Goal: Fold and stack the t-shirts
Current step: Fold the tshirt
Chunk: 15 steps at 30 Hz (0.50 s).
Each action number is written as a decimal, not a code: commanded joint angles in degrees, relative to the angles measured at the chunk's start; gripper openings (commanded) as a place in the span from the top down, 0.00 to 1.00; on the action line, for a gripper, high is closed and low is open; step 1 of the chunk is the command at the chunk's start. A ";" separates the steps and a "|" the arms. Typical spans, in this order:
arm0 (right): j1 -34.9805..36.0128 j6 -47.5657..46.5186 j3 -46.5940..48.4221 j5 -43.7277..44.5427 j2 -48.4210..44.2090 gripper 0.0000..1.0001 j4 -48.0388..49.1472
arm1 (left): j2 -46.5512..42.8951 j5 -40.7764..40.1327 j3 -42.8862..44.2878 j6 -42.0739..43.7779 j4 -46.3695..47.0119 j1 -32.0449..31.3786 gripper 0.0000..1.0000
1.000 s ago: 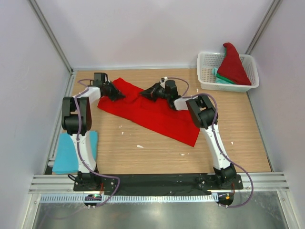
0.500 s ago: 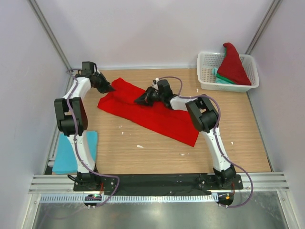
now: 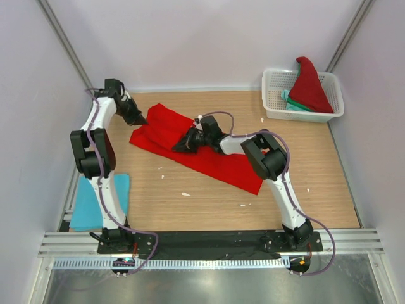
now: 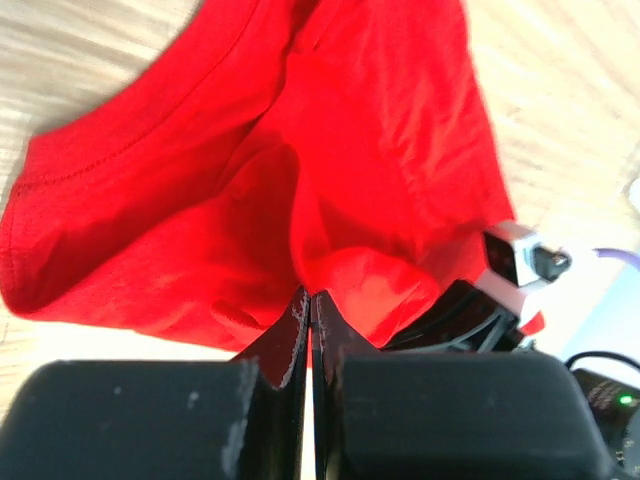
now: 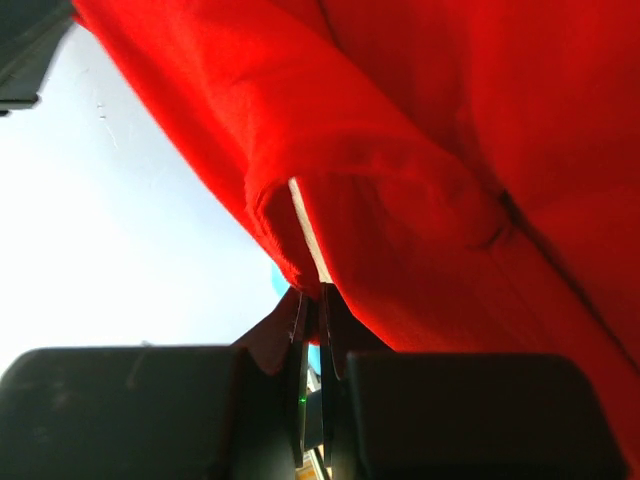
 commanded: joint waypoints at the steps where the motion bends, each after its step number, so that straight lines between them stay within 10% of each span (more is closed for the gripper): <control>1: -0.28 0.85 -0.74 -0.88 -5.22 0.93 1.82 | 1.38 1.01 2.66 3.91 -4.58 0.63 1.00; 15: 0.24 -3.01 0.67 -0.26 -4.17 0.83 -4.67 | 5.78 -1.27 1.43 7.60 -6.26 0.63 0.97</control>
